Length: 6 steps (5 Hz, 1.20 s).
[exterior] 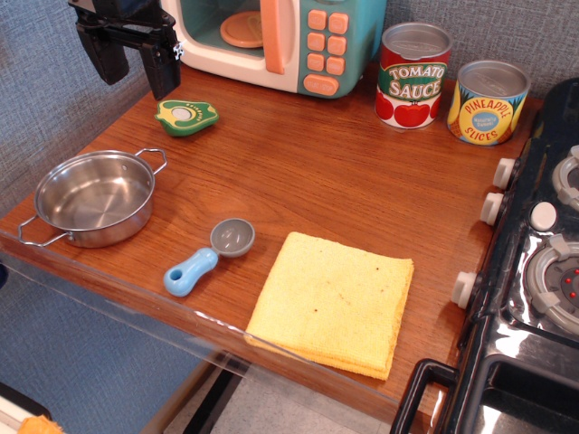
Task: Push the orange cloth in front of the can
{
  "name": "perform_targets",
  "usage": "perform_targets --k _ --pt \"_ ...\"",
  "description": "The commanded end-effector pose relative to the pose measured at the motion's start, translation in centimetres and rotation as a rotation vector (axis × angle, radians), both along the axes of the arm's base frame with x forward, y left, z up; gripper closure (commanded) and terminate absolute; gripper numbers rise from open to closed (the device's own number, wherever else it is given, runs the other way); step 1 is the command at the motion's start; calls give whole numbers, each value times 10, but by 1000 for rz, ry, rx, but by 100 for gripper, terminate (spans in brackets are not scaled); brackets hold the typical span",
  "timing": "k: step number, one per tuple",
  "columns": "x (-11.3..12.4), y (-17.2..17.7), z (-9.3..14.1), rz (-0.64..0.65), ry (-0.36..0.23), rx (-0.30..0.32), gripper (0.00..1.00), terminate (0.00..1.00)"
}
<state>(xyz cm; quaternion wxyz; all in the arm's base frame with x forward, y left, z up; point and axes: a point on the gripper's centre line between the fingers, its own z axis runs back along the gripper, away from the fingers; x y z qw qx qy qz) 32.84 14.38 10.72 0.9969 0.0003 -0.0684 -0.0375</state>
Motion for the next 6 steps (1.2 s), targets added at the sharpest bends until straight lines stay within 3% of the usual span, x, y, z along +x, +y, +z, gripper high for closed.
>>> perform_targets --k 1,2,3,5,6 --pt "0 0 0 0 0 0 0 0" --pt "-19 -50 10 -45 -8 7 0 0" --pt "-45 -97 20 -188 -26 -1 0 0" --pt "-62 -196 -32 -256 22 8 0 0" --pt "-64 -229 -54 -260 1 40 0 0"
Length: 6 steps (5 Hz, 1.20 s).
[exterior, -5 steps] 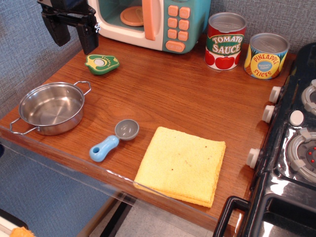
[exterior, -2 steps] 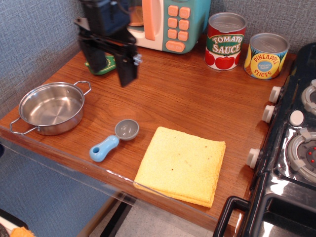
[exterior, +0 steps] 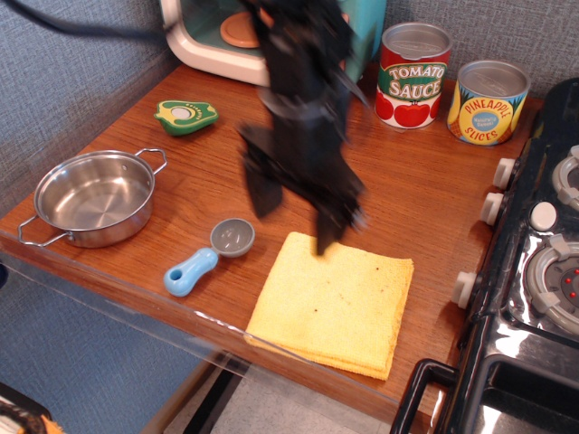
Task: Push the orange cloth in front of the can
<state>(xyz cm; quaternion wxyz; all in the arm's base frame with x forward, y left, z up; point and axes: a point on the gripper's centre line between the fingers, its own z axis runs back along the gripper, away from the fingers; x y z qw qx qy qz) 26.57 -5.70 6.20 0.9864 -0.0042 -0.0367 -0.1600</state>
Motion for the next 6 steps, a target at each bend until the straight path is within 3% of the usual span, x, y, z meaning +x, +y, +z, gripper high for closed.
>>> perform_targets --k 1,2,3,4,5,6 --pt "-7 -41 -28 -35 -51 45 0 0" --pt "-10 -39 -39 -34 -37 84 0 0" --pt "-10 -16 -32 23 -65 106 0 0" --pt "-12 8 -31 90 -93 82 0 0" --pt "-9 10 -48 61 -38 50 0 0" --pt "6 -6 -53 -13 -22 -28 0 0"
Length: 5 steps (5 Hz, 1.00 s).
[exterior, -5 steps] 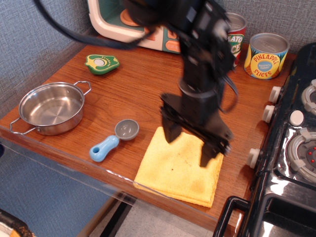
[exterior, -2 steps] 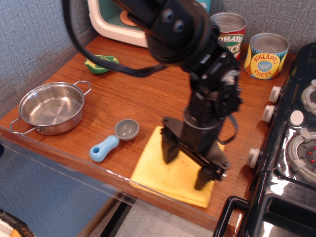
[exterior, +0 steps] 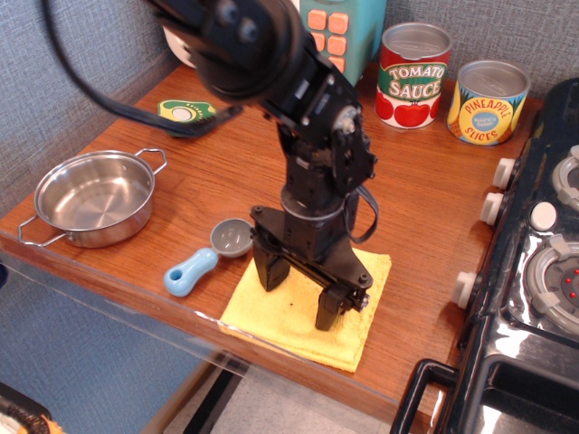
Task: Push the orange cloth in front of the can
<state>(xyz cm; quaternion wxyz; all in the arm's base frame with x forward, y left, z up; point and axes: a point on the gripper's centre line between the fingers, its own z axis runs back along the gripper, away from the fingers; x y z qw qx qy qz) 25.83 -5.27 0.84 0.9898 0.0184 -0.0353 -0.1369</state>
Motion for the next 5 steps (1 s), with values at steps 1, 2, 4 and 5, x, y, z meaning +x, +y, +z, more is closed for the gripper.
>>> perform_targets --k 1,2,4,5 --pt "31 -30 1 -125 -21 -103 0 0" --pt "69 -41 8 -144 -50 -94 0 0" --pt "156 -32 33 -118 -152 -36 0 0" --pt "170 -22 39 -109 -157 -33 0 0"
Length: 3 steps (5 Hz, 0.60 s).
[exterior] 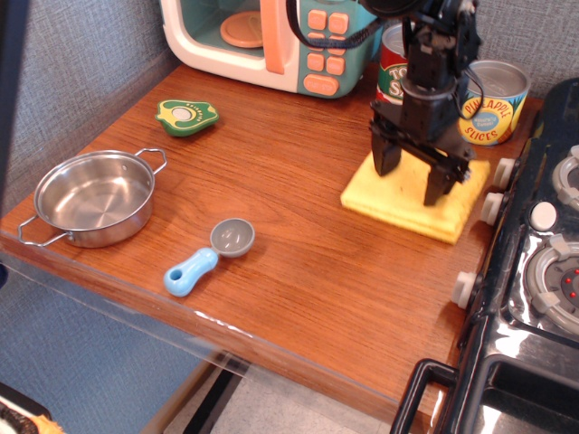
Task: Push the orange cloth in front of the can
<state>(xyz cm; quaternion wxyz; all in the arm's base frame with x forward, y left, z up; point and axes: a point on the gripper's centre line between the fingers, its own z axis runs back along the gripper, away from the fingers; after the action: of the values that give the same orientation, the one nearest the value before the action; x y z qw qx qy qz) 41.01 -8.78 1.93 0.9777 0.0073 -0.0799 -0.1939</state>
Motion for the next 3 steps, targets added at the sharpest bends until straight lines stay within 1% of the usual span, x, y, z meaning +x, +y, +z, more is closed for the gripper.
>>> perform_targets --k 1,2,3 --pt "20 10 37 6 -63 -49 0 0" --pt "22 -2 87 -40 -137 -103 0 0" --pt "10 3 138 -60 -171 -117 0 0"
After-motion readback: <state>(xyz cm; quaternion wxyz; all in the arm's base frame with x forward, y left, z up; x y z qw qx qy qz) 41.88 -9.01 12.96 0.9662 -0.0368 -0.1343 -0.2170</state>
